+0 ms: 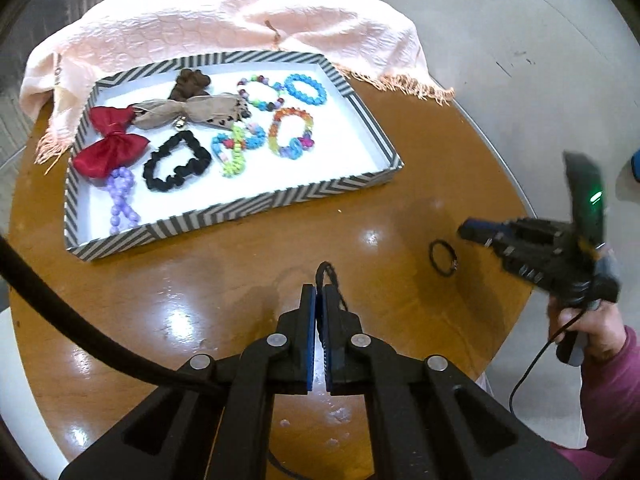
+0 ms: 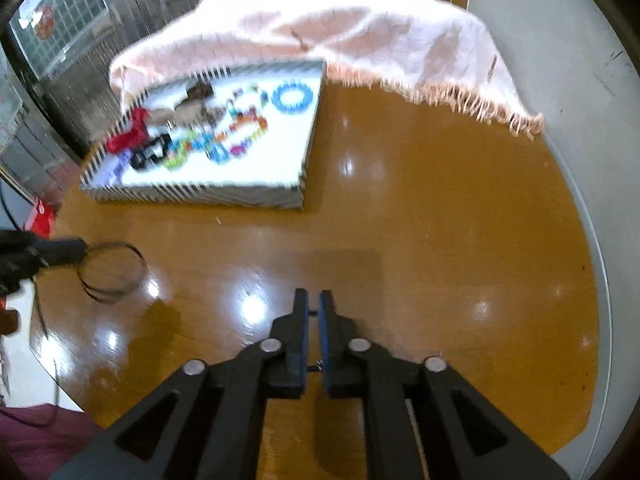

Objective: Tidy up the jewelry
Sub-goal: 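Carry both black hair ties over the tray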

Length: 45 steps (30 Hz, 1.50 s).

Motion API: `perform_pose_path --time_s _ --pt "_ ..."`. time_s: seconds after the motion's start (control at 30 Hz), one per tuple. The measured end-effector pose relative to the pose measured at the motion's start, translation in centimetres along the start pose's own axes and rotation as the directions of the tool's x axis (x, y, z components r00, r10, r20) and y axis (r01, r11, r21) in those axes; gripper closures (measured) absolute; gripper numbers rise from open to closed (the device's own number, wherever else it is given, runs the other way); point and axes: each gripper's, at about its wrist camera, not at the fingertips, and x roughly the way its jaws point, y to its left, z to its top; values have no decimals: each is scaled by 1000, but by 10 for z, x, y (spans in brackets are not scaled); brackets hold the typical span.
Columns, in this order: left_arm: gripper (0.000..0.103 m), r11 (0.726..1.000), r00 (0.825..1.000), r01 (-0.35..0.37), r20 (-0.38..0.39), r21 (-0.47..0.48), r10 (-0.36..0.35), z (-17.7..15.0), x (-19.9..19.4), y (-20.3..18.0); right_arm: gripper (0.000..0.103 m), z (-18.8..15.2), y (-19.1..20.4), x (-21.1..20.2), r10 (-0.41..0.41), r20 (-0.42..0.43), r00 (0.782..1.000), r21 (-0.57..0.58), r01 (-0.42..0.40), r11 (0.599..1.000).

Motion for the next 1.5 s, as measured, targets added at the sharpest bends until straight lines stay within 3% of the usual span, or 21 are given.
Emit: perform_pose_path --time_s 0.03,0.07,0.13,0.23,0.27,0.33,0.6,0.87,0.97,1.03,1.13,1.3,1.4,1.43,1.5 --pt "103 1000 1000 0 1 -4 0 0 0 0 78 -2 0 6 -10 -14 1000 -14 10 1000" --pt "103 1000 1000 -2 0 -7 3 -1 -1 0 76 -4 0 14 -15 -32 999 -27 14 1000" --pt "103 1000 1000 -9 -1 -10 9 -1 -3 2 76 -8 -4 28 -20 -72 997 -38 17 999" --pt "103 1000 1000 -14 0 -16 14 0 -4 3 75 -8 -6 29 -12 -60 998 -64 8 998" --pt "103 1000 1000 -15 0 -18 15 1 -4 3 80 -7 -7 27 -7 -52 999 -69 4 998" --pt "103 1000 1000 -19 5 -20 19 3 -5 4 98 -6 -6 27 -34 -39 999 -84 31 996" --pt "103 1000 999 -18 40 -22 19 17 -19 7 102 6 -14 1 59 24 998 -4 -58 998" --pt "103 999 996 -28 81 -17 29 38 -32 10 102 43 1 -37 92 124 988 -41 -88 995" --pt "103 999 995 -33 94 -19 35 44 -35 11 102 51 4 -27 102 70 992 -57 -98 994" --pt "103 999 994 -33 101 -23 35 46 -36 12 99 48 4 -14 60 37 998 -73 -57 996" --pt "103 999 994 -34 99 -36 37 45 -35 15 81 39 1 11 36 -36 999 -91 -39 995" --pt "103 997 996 -40 74 -60 45 43 -27 21 81 27 -8 38 15 -97 995 -117 -26 993" --pt "103 997 997 -41 68 -68 46 43 -24 22 81 27 -9 41 20 -89 996 -145 -33 989" --pt "103 997 997 -41 67 -70 46 44 -23 22 82 28 -8 41 17 -86 996 -154 -30 988" --pt "103 997 997 -39 68 -72 43 46 -22 21 97 28 -4 43 -13 -73 997 -184 -1 983"
